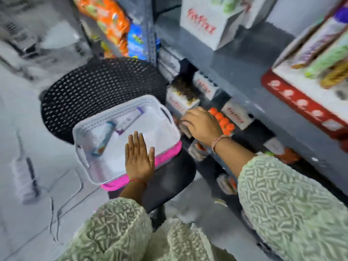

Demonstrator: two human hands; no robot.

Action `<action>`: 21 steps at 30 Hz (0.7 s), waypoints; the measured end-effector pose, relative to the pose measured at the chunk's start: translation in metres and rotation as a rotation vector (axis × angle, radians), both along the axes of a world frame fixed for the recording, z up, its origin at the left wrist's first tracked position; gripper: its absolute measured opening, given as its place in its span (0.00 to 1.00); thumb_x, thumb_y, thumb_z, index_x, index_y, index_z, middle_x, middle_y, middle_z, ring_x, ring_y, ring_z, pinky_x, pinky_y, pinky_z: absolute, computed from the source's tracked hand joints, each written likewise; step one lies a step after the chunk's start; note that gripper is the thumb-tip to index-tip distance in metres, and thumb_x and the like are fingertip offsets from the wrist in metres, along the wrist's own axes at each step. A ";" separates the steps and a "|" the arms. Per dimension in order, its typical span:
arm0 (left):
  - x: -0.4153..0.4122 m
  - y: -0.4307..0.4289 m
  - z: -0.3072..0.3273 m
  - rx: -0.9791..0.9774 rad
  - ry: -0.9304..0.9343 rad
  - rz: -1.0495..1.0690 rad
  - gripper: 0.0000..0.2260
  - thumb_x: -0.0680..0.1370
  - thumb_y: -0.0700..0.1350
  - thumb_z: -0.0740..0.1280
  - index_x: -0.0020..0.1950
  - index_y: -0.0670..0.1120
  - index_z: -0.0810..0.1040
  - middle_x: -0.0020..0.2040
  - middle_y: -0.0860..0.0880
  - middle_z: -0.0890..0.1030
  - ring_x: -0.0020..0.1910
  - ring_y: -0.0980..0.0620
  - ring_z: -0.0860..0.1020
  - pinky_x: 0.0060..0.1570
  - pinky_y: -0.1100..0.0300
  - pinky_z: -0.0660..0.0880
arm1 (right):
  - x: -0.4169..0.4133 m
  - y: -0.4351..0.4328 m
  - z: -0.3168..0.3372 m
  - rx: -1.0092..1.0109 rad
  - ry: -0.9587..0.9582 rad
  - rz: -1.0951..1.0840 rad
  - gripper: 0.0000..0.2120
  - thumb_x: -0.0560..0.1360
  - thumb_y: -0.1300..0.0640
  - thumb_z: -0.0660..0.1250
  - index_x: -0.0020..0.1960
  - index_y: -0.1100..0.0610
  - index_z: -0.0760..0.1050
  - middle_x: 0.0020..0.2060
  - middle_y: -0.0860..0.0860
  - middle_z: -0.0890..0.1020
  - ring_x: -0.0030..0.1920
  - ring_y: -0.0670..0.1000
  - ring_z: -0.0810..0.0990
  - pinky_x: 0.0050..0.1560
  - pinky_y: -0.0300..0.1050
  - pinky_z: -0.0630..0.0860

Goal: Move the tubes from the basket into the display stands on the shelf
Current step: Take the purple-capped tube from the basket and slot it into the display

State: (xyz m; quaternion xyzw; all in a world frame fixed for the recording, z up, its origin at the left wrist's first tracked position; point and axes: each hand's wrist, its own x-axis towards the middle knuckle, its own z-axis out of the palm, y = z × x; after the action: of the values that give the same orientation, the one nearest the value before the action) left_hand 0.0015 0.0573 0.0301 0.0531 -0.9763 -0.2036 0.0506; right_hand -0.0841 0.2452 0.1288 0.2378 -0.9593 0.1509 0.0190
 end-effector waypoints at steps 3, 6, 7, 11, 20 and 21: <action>0.011 -0.034 -0.027 -0.014 -0.106 0.091 0.32 0.80 0.57 0.39 0.68 0.33 0.63 0.67 0.33 0.68 0.67 0.35 0.65 0.66 0.50 0.51 | -0.031 -0.063 -0.047 -0.162 -0.205 -0.030 0.06 0.70 0.65 0.67 0.42 0.66 0.81 0.41 0.65 0.84 0.44 0.62 0.83 0.49 0.45 0.71; 0.020 -0.050 -0.051 -0.033 -0.151 0.097 0.33 0.80 0.58 0.39 0.67 0.33 0.65 0.67 0.34 0.69 0.66 0.34 0.66 0.68 0.53 0.48 | -0.063 -0.119 -0.081 -0.357 -0.437 -0.231 0.13 0.73 0.61 0.67 0.52 0.69 0.78 0.53 0.67 0.81 0.56 0.63 0.79 0.57 0.48 0.70; 0.022 -0.052 -0.058 -0.039 -0.153 0.096 0.33 0.80 0.58 0.38 0.68 0.34 0.64 0.67 0.34 0.68 0.67 0.36 0.64 0.68 0.54 0.46 | -0.075 -0.137 -0.092 -0.396 -0.503 -0.298 0.15 0.74 0.58 0.66 0.55 0.69 0.77 0.55 0.67 0.80 0.58 0.63 0.78 0.57 0.48 0.69; 0.022 -0.052 -0.065 -0.058 -0.141 0.137 0.31 0.80 0.57 0.38 0.70 0.36 0.60 0.71 0.37 0.63 0.71 0.42 0.54 0.69 0.53 0.45 | -0.131 -0.195 -0.146 -0.542 -0.726 -0.635 0.32 0.70 0.42 0.67 0.62 0.67 0.71 0.60 0.65 0.78 0.53 0.59 0.80 0.54 0.51 0.77; 0.023 -0.053 -0.066 -0.058 -0.162 0.141 0.30 0.79 0.57 0.39 0.71 0.38 0.59 0.72 0.40 0.61 0.72 0.45 0.52 0.69 0.54 0.45 | -0.127 -0.197 -0.169 -0.908 -0.775 -0.820 0.17 0.64 0.59 0.75 0.47 0.61 0.72 0.50 0.61 0.80 0.49 0.62 0.82 0.46 0.60 0.82; 0.023 -0.054 -0.064 -0.048 -0.177 0.127 0.30 0.79 0.57 0.39 0.71 0.37 0.59 0.72 0.39 0.62 0.71 0.44 0.53 0.69 0.54 0.45 | -0.119 -0.187 -0.159 -0.980 -0.761 -0.818 0.14 0.65 0.60 0.74 0.44 0.59 0.70 0.48 0.59 0.79 0.47 0.60 0.82 0.42 0.57 0.83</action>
State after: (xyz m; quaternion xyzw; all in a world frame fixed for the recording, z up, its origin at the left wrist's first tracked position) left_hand 0.0248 0.0037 -0.0343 0.1312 -0.9762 -0.1710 -0.0219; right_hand -0.2030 0.0584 -0.0300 -0.2427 -0.7343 0.6144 -0.1562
